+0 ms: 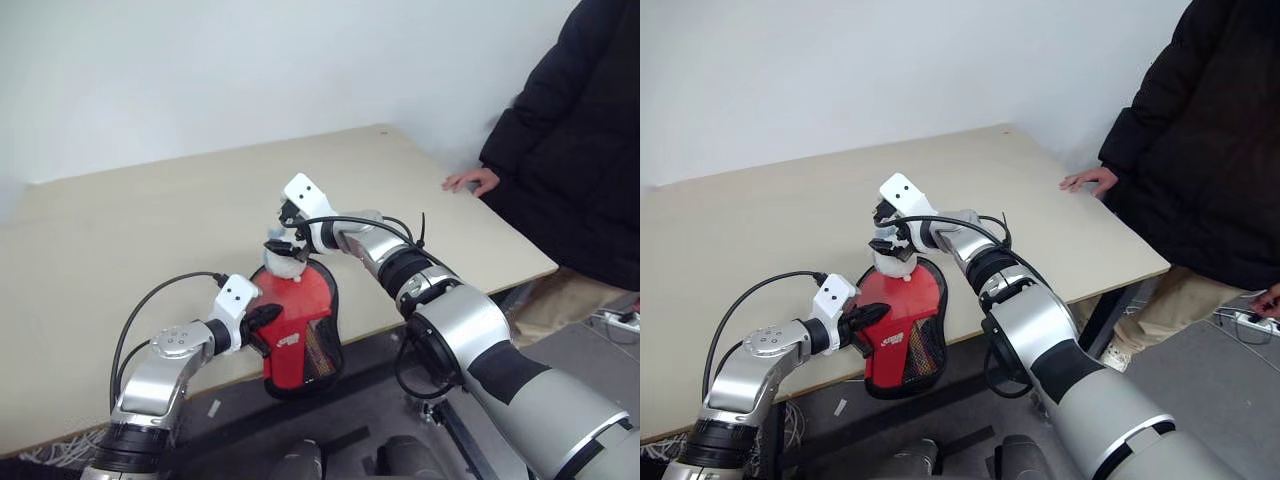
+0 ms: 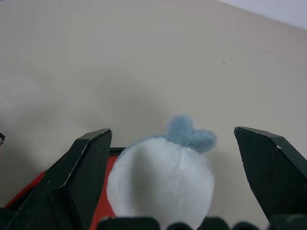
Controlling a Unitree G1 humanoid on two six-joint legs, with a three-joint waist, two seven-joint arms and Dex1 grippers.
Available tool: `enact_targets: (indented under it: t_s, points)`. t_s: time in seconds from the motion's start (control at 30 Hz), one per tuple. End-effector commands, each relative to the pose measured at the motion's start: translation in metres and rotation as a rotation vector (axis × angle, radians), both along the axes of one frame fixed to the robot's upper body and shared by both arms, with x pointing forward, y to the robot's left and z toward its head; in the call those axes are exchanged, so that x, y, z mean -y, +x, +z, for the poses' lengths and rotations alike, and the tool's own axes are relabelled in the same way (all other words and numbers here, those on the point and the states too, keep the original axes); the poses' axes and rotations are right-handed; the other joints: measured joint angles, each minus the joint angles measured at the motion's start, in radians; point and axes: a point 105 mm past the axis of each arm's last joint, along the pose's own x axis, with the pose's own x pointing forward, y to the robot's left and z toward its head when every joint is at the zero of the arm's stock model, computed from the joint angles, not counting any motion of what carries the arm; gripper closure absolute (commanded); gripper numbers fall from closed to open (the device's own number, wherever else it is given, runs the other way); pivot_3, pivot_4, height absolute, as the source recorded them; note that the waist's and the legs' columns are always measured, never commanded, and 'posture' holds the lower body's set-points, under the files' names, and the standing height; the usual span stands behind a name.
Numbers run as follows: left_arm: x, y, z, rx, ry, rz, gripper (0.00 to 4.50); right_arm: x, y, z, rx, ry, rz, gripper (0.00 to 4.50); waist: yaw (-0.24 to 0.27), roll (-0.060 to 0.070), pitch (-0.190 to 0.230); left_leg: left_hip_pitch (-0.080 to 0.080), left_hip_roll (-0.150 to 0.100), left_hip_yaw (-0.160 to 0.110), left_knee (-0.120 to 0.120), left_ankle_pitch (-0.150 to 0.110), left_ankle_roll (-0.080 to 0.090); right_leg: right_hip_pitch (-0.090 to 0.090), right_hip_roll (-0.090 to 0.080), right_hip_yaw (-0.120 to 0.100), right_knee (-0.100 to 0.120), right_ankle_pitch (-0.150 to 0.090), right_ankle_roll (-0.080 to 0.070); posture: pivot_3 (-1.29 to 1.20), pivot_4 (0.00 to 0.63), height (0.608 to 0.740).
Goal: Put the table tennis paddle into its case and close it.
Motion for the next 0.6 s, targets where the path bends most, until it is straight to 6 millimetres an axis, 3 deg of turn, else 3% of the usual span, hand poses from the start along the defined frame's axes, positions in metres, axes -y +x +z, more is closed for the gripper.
enact_targets:
  t_s: [0.03, 0.27, 0.6]
  points:
    - [-0.002, 0.001, 0.000, -0.004, 0.006, 0.000, 4.50, -0.056, -0.034, 0.009, 0.028, 0.044, 0.103, 0.06, 0.010, 0.001, 0.000, -0.002, 0.005, 0.010, 0.001, 0.000, 0.000, -0.003, 0.000, 0.001, 0.006, -0.001, -0.001, 0.00, 0.000, 0.740]
    - [0.000, 0.004, 0.002, 0.009, -0.006, -0.002, 4.50, -0.055, -0.032, 0.007, 0.023, 0.039, 0.085, 0.06, 0.013, 0.002, 0.000, -0.002, 0.012, 0.040, 0.009, 0.003, 0.004, -0.005, 0.003, 0.017, 0.011, -0.003, -0.001, 0.00, 0.000, 0.740]
    - [0.004, 0.014, 0.008, 0.030, -0.020, -0.008, 4.50, -0.054, -0.036, -0.005, -0.044, 0.025, 0.073, 0.06, 0.014, 0.001, -0.001, -0.006, 0.012, 0.051, 0.014, 0.004, 0.006, -0.012, 0.002, 0.030, 0.010, -0.004, 0.007, 0.00, 0.000, 0.740]
